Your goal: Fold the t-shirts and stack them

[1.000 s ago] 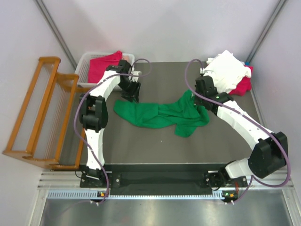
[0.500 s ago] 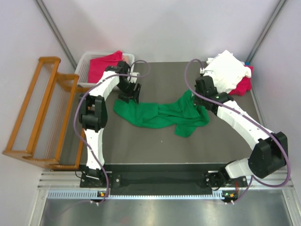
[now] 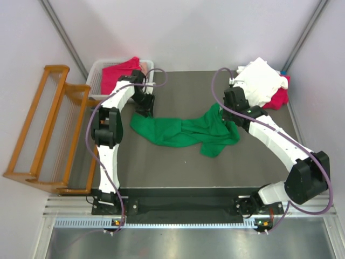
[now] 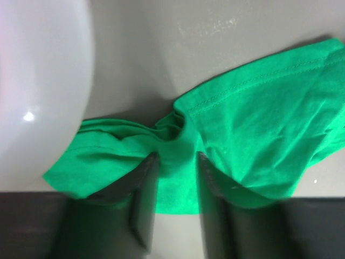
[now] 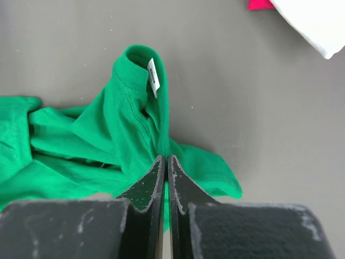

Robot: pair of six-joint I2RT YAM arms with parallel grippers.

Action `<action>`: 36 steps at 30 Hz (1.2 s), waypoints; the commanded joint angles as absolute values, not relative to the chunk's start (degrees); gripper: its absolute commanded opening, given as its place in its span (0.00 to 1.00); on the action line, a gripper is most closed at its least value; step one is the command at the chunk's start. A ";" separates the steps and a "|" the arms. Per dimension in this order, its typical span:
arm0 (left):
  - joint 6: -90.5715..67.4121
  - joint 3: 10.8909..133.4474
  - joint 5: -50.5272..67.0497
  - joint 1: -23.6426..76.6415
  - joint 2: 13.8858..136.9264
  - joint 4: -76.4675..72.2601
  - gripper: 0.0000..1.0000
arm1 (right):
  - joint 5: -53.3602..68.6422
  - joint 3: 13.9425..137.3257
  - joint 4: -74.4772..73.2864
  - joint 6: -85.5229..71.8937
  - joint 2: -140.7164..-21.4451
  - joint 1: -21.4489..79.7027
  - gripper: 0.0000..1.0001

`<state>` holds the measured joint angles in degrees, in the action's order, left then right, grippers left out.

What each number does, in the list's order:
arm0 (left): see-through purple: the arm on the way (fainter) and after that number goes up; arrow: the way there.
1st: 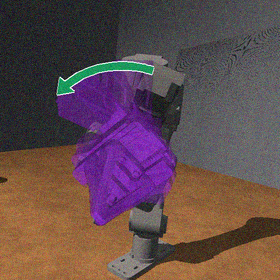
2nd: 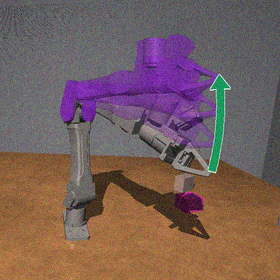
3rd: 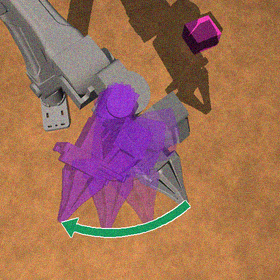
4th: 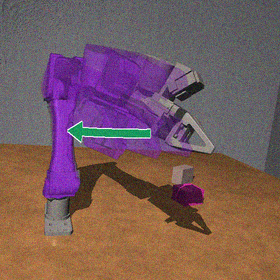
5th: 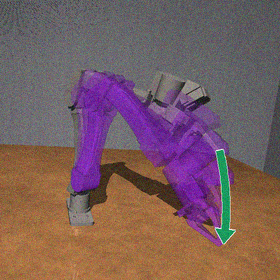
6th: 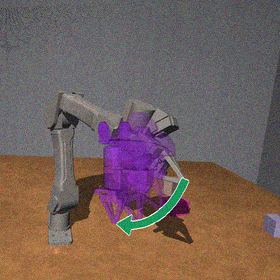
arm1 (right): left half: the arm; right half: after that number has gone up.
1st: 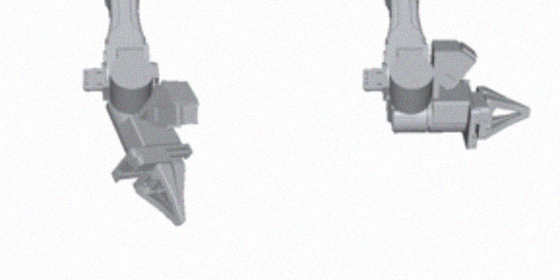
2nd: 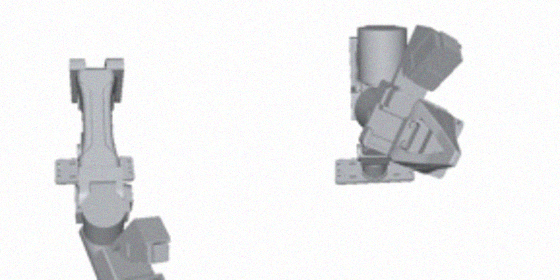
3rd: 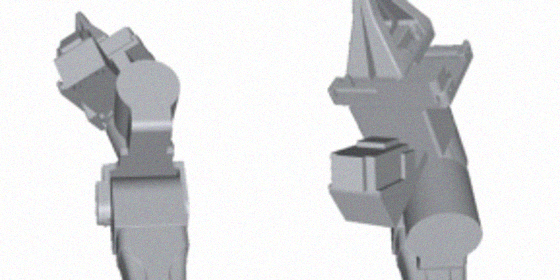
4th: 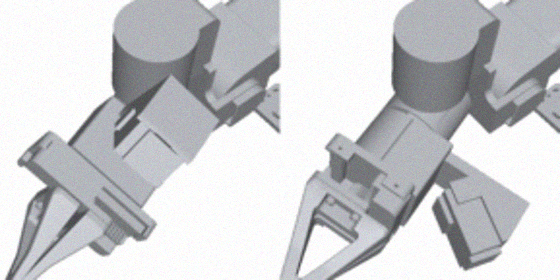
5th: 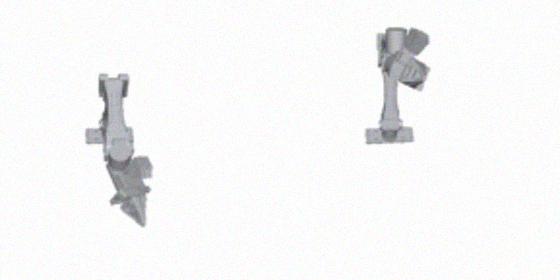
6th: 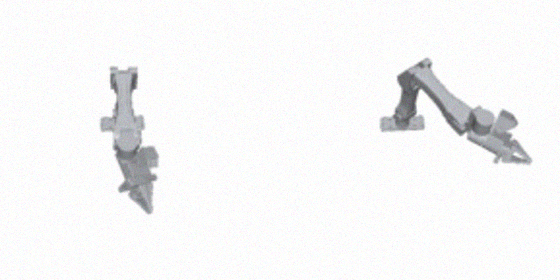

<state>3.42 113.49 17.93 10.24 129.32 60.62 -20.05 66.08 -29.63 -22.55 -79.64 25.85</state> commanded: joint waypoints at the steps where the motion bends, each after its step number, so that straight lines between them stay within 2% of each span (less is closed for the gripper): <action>1: 3.95 114.26 19.25 10.46 130.96 61.61 0.33 | -20.57 67.06 -28.48 -22.24 -77.78 26.54 0.00; 3: 4.66 114.00 18.90 10.37 130.26 62.05 0.25 | -20.48 66.97 -28.30 -22.24 -77.87 26.63 0.00; 4: 4.75 113.82 18.72 10.37 129.91 62.22 0.15 | -20.48 67.06 -28.21 -22.24 -77.87 26.63 0.00; 7: 5.18 113.47 18.46 10.37 128.24 62.40 0.02 | -20.48 66.97 -28.04 -22.24 -78.05 26.54 0.00; 9: 5.45 113.64 18.63 10.37 127.53 62.75 0.00 | -20.30 66.97 -28.04 -22.06 -78.13 26.54 0.00; 16: 9.73 119.60 25.92 10.37 122.18 70.03 0.00 | -20.13 66.36 -27.77 -21.89 -78.14 26.54 0.00; 20: 18.79 119.98 30.23 10.37 116.56 81.69 0.18 | -20.39 66.01 -27.60 -21.80 -77.35 26.54 0.00; 23: 26.61 113.93 30.32 10.28 109.62 86.30 0.24 | -20.39 65.83 -27.42 -21.71 -77.26 26.54 0.00; 27: 33.83 96.47 27.61 10.37 96.54 86.40 0.26 | -20.48 65.74 -26.98 -21.71 -77.34 26.46 0.00; 30: 37.69 89.59 22.60 10.55 92.04 86.40 0.23 | -20.48 65.92 -27.16 -21.71 -77.52 26.02 0.00; 33: 39.02 87.28 19.60 10.55 92.10 85.96 0.22 | -20.39 66.09 -27.16 -21.71 -77.61 25.93 0.00; 36: 32.38 91.65 17.84 10.46 97.96 81.58 0.22 | -20.30 66.18 -27.25 -22.15 -77.87 25.93 0.00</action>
<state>34.63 88.68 21.30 10.52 91.74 77.89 -19.88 65.98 -29.17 -22.11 -79.57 25.82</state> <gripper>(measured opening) 0.219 0.009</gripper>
